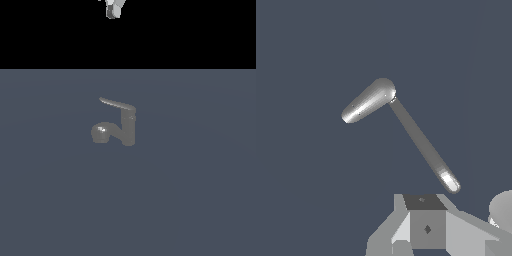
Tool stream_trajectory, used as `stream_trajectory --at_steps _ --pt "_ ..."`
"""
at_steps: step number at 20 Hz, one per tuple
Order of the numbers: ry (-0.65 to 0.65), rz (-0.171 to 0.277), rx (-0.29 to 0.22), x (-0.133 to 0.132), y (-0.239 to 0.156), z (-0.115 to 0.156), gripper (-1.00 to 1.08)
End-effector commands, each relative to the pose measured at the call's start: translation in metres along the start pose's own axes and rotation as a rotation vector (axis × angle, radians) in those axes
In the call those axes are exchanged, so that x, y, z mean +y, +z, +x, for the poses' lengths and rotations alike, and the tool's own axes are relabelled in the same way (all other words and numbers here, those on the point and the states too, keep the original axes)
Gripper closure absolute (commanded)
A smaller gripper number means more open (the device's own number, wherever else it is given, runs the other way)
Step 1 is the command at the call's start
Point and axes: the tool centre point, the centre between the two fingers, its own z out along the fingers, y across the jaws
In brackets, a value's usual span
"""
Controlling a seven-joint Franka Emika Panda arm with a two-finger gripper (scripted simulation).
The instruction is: Turn on the faucet by rotating a designated handle.
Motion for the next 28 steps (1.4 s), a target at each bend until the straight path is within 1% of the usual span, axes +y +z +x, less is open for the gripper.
stream_trajectory --at_steps 1,7,13,18,23,28 --pt "0.076 -0.001 -0.001 -0.013 0.014 0.011 1.08" --pt "0.252 -0.010 0.008 -0.040 0.050 0.037 1.08" --pt "0.426 -0.021 0.035 -0.064 0.089 0.061 1.08" --pt "0.566 -0.028 0.070 -0.082 0.122 0.079 1.08" --pt "0.699 -0.031 0.117 -0.097 0.157 0.096 1.08" --pt "0.806 -0.028 0.164 -0.109 0.186 0.109 1.08"
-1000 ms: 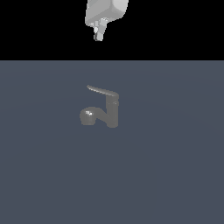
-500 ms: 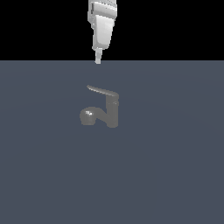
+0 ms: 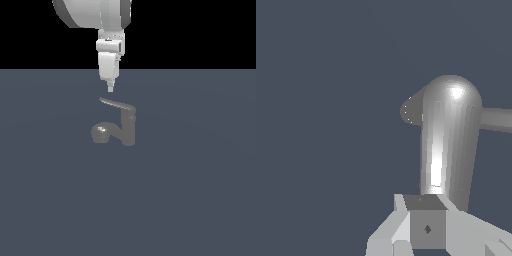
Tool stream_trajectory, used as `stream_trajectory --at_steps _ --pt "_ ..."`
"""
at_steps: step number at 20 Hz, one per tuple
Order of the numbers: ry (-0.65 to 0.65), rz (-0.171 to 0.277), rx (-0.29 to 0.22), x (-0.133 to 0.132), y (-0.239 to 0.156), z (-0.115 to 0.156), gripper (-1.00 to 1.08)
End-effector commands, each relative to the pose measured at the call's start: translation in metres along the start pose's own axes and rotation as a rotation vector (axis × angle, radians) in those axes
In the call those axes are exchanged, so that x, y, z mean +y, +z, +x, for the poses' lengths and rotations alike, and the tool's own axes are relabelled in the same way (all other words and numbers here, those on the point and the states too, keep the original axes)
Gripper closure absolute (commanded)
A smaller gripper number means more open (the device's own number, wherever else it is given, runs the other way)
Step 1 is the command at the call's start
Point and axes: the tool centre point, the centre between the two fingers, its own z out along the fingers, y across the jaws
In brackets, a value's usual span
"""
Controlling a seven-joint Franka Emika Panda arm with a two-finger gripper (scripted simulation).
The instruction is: Turn on the faucet by rotating a designated handle.
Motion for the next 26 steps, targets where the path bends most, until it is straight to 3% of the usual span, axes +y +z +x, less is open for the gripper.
stream_trajectory --at_steps 1,9,17,26 --pt "0.050 0.008 0.020 -0.008 0.013 -0.001 1.08" --pt "0.138 0.027 0.058 -0.021 0.039 -0.005 1.08" --pt "0.153 0.031 0.065 -0.023 0.043 -0.005 1.08" --pt "0.152 0.030 0.065 -0.003 0.044 -0.012 1.08"
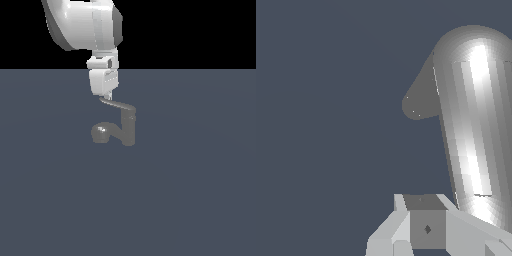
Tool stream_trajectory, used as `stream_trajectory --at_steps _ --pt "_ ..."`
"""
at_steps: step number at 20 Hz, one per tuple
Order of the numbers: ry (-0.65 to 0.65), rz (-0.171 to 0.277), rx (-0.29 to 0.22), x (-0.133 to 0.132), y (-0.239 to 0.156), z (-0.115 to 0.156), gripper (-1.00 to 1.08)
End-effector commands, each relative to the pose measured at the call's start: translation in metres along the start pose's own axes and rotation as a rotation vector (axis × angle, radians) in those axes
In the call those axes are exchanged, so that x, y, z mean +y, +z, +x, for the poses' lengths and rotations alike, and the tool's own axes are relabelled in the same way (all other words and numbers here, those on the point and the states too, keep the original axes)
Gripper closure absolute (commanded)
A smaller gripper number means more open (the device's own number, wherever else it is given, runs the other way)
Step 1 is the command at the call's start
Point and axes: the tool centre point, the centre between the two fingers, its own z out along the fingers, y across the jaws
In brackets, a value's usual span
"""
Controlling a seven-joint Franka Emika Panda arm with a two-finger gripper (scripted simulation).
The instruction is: Turn on the faucet by rotating a designated handle.
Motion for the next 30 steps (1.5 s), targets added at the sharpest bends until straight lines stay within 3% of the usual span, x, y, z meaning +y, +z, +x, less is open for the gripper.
stream_trajectory --at_steps 1,20,30 --pt "0.000 0.000 0.000 0.007 0.000 -0.001 1.08" --pt "0.001 0.001 0.000 0.056 0.000 -0.010 1.08" --pt "0.005 0.003 0.002 0.073 0.000 0.007 1.08"
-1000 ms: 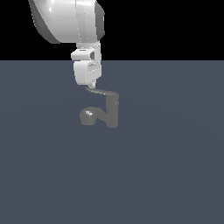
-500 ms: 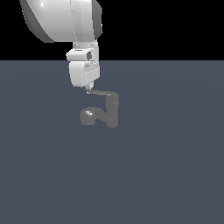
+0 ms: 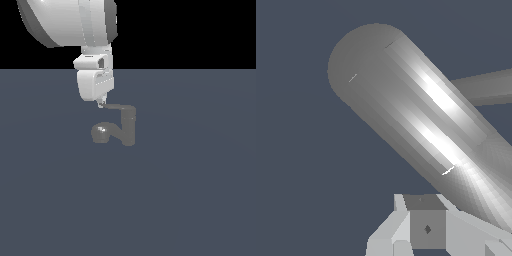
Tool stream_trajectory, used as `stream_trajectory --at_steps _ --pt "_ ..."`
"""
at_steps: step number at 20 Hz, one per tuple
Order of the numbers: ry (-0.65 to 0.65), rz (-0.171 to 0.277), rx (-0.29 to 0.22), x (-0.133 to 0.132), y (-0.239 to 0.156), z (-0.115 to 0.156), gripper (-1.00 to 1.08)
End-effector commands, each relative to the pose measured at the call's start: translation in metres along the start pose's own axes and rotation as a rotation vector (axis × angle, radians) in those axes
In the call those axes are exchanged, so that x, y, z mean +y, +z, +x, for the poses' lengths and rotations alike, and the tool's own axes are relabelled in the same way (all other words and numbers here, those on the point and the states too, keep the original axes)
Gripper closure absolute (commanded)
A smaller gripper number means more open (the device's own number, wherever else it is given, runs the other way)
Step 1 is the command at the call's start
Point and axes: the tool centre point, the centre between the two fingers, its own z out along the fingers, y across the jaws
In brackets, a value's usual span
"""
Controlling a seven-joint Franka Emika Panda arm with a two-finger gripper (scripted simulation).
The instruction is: Turn on the faucet by rotating a designated handle.
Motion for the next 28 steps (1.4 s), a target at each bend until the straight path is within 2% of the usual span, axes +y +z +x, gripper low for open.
stream_trajectory --at_steps 1,20,22,28 --pt "0.005 -0.006 0.003 0.007 0.001 0.008 1.08" --pt "0.002 -0.008 0.001 0.054 0.001 0.034 1.08" --pt "-0.005 -0.004 -0.001 0.052 -0.001 0.028 1.08" --pt "-0.003 -0.005 -0.001 0.058 0.000 0.060 1.08"
